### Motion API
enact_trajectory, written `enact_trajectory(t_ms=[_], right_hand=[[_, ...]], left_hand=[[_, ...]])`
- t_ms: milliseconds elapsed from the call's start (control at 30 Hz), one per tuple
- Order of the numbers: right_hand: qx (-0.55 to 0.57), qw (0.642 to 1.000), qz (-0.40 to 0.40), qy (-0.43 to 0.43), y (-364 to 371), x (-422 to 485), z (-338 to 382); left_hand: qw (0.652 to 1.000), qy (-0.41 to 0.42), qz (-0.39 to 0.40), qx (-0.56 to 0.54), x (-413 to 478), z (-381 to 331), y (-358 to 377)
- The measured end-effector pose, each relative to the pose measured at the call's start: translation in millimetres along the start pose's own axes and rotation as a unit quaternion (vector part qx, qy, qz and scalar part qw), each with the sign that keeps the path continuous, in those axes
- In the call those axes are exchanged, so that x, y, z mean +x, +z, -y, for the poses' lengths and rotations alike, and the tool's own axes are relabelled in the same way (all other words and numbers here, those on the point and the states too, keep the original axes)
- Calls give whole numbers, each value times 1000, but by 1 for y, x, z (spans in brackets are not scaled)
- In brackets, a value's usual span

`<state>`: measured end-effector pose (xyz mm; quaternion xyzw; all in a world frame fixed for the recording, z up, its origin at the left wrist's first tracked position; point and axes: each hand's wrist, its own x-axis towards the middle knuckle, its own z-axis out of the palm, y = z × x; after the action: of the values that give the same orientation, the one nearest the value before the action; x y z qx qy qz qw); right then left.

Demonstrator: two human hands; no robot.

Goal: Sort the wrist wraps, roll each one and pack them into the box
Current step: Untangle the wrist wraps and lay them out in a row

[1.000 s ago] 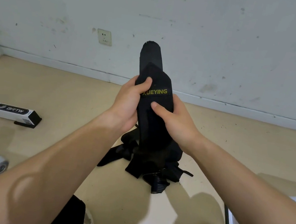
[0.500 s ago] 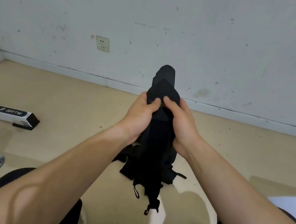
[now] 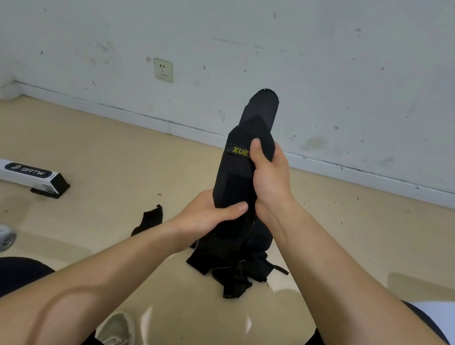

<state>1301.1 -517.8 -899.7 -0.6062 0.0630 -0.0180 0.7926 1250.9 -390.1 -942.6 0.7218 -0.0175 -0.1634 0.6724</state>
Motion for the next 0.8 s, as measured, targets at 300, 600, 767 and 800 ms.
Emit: enact_trajectory(t_ms=[300,600,767,800], right_hand=[[-10,1000,9,27,28,13,-20],[-96,995,-8,37,31,40,-65],[-120,989,-24,85,37,56,-96],[-117,988,-23,101,38,58,-103]], left_hand=[[996,-81,-23,-34,-29,59,-21],[969,-222,41,-101,-45,156,-7],[949,-299,46,-83,-42,191,-23],[947,-309,37,-79,-41,198,-27]])
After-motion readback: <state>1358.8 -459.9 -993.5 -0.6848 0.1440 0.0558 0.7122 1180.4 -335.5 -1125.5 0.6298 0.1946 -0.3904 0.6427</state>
